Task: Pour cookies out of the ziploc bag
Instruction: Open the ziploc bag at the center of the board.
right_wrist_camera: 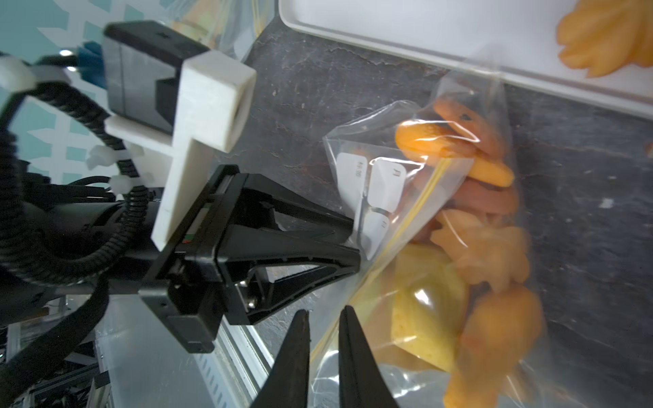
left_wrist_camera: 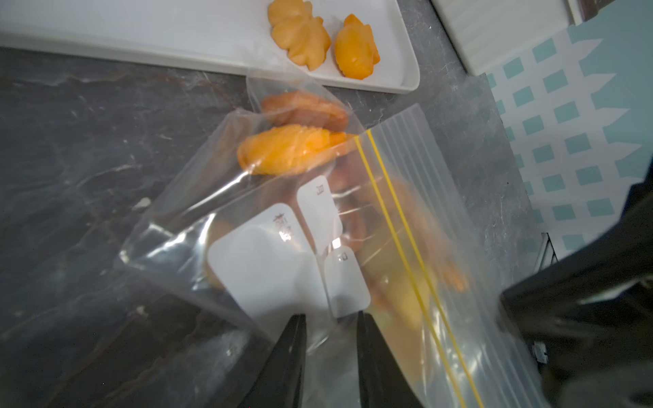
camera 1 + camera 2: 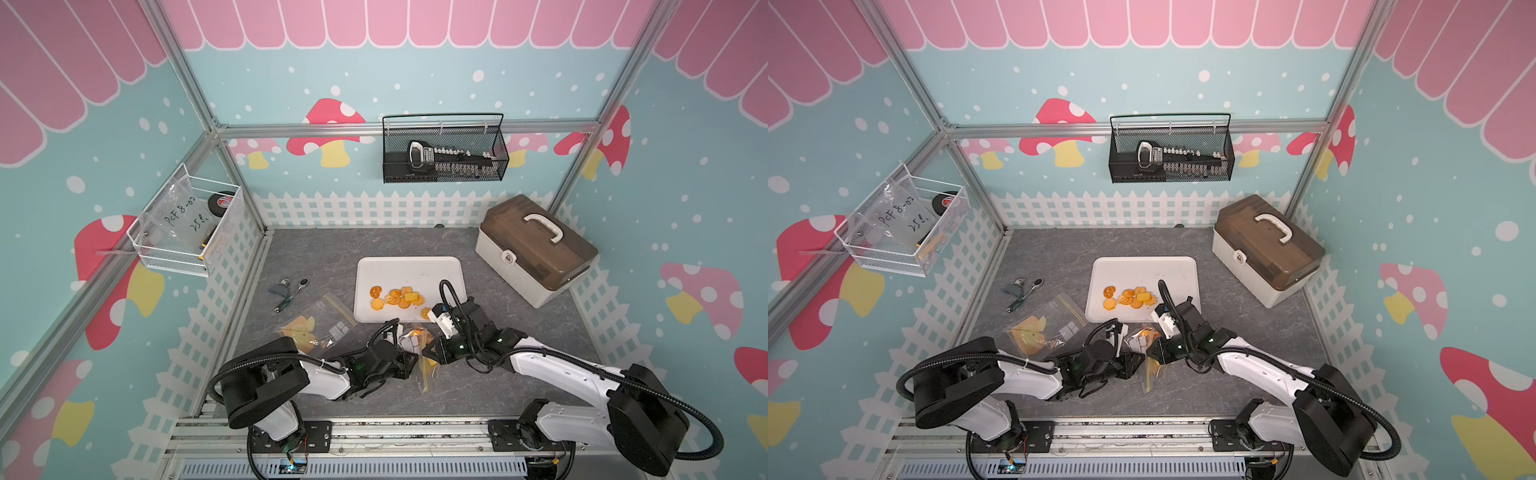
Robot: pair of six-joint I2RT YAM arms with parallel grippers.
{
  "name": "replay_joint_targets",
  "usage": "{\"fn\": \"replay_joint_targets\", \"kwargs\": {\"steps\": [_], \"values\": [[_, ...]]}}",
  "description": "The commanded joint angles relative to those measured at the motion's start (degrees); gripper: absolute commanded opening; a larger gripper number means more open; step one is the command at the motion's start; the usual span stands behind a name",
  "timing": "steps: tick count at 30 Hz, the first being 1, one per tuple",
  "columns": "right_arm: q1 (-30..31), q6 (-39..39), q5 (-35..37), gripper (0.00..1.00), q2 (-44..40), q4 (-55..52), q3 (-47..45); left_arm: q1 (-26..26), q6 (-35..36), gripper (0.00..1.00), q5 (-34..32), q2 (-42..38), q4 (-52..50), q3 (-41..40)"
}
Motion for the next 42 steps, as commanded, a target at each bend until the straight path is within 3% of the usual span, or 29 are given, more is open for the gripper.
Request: {"fn": "replay_joint_targets", "kwargs": {"steps": [1,11,15,18,22,32,42], "values": [[-0.1,1.5,-3.0,0.17,-0.6,3.4,-1.4,-0.4,-0.9,0.29,0.5,0.4,1.4,1.2],[-0.1,1.4,-1.3,0.20,0.8,3.6,-3.2,-0.4,-0.8,0.30,1.8,-2.2,1.6,1.8],[-0.1,2.3,-1.0,0.09,-0.6,5.0,-3.9,-0.4,-0.9,0.31,2.6,-4.3,1.3,2.3],[-0.1,2.5,0.8,0.00,-2.3,4.4,-3.9,-0.5,-1.2,0.42,3.6,-5.9,1.4,2.1],[0.0,2.6,4.5,0.00,-4.2,2.9,-4.0,-0.9,-2.2,0.50,3.5,-9.5,0.3,0.5],[2.0,2.1,5.6,0.00,-5.6,2.7,-4.3,-2.2,-3.5,0.49,0.5,-20.5,-6.9,-3.0],[6.6,1.3,5.4,0.00,-5.8,2.4,-5.2,1.5,-3.5,0.48,2.7,-13.9,-6.6,1.8]]}}
